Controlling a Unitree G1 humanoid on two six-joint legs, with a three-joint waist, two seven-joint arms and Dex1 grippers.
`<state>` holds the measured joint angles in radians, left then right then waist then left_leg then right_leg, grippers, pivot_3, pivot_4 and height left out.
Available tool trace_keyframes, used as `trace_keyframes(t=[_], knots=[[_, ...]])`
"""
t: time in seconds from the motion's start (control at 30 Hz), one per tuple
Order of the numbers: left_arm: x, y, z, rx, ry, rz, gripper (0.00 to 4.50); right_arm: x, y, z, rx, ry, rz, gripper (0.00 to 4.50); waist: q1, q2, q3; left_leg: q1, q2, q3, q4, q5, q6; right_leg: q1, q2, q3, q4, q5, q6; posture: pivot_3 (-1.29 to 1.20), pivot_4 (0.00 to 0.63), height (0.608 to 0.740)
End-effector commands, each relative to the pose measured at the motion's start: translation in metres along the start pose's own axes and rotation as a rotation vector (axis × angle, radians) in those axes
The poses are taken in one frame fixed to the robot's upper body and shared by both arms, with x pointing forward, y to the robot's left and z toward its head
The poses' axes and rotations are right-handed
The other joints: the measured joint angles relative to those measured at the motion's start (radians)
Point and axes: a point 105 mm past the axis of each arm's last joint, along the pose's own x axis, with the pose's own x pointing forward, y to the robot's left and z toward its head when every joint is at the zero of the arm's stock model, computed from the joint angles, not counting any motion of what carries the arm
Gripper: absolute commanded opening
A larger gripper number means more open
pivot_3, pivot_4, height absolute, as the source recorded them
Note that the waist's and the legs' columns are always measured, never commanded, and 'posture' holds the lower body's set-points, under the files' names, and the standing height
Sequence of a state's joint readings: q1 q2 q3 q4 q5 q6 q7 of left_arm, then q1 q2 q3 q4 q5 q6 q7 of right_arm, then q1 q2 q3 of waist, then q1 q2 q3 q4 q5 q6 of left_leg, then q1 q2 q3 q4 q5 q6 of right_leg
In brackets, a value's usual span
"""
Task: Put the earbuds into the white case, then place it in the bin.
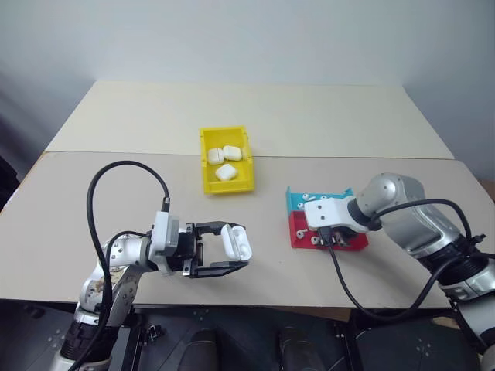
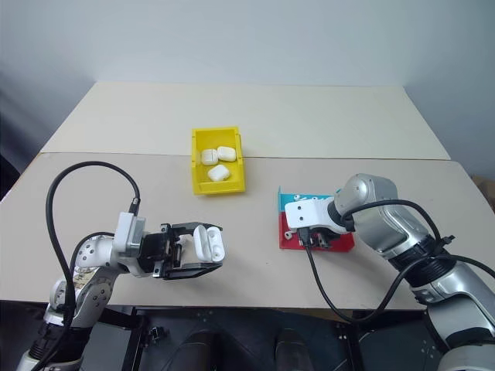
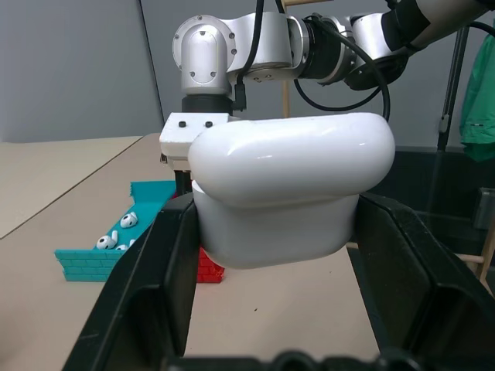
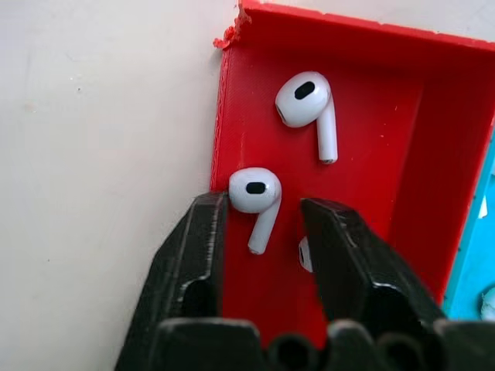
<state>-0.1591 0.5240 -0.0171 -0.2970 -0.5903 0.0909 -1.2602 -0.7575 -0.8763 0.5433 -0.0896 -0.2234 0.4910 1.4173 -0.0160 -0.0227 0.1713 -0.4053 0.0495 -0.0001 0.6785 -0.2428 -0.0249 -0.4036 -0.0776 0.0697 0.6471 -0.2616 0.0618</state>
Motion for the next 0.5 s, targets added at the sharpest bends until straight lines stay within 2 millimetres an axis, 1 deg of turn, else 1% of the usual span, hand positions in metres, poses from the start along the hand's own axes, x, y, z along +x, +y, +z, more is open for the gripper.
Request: trace_keyframes(t=[0.03, 0.17, 0.43, 0.5], knots=[[0.0024, -0.0019, 0.0076, 0.037, -0.006, -0.015, 2.74, -0.0033, -0.0009, 0.0037, -0.018, -0.009, -0.011, 2.01, 0.0, 0.0, 0.0, 0.0, 0.0, 0.0, 0.0, 0.0, 0.0, 0.0, 0.0, 0.0, 0.0, 0.0, 0.0, 0.0, 0.15, 0.74], [0.0025, -0.0014, 0.0071, 0.044, -0.006, -0.015, 2.74, -0.0029, -0.0003, 0.0022, -0.028, 0.001, -0.014, 2.01, 0.0, 0.0, 0.0, 0.0, 0.0, 0.0, 0.0, 0.0, 0.0, 0.0, 0.0, 0.0, 0.0, 0.0, 0.0, 0.0, 0.15, 0.74], [0.0039, -0.0006, 0.0061, 0.05, -0.002, -0.008, 2.74, -0.0036, 0.002, 0.0055, -0.035, -0.01, 0.001, 2.01, 0.0, 0.0, 0.0, 0.0, 0.0, 0.0, 0.0, 0.0, 0.0, 0.0, 0.0, 0.0, 0.0, 0.0, 0.0, 0.0, 0.15, 0.74], [0.0037, -0.0006, 0.0052, 0.049, 0.004, -0.004, 2.74, -0.0027, 0.002, 0.0043, -0.033, -0.006, 0.003, 1.64, 0.0, 0.0, 0.0, 0.0, 0.0, 0.0, 0.0, 0.0, 0.0, 0.0, 0.0, 0.0, 0.0, 0.0, 0.0, 0.0, 0.15, 0.74]])
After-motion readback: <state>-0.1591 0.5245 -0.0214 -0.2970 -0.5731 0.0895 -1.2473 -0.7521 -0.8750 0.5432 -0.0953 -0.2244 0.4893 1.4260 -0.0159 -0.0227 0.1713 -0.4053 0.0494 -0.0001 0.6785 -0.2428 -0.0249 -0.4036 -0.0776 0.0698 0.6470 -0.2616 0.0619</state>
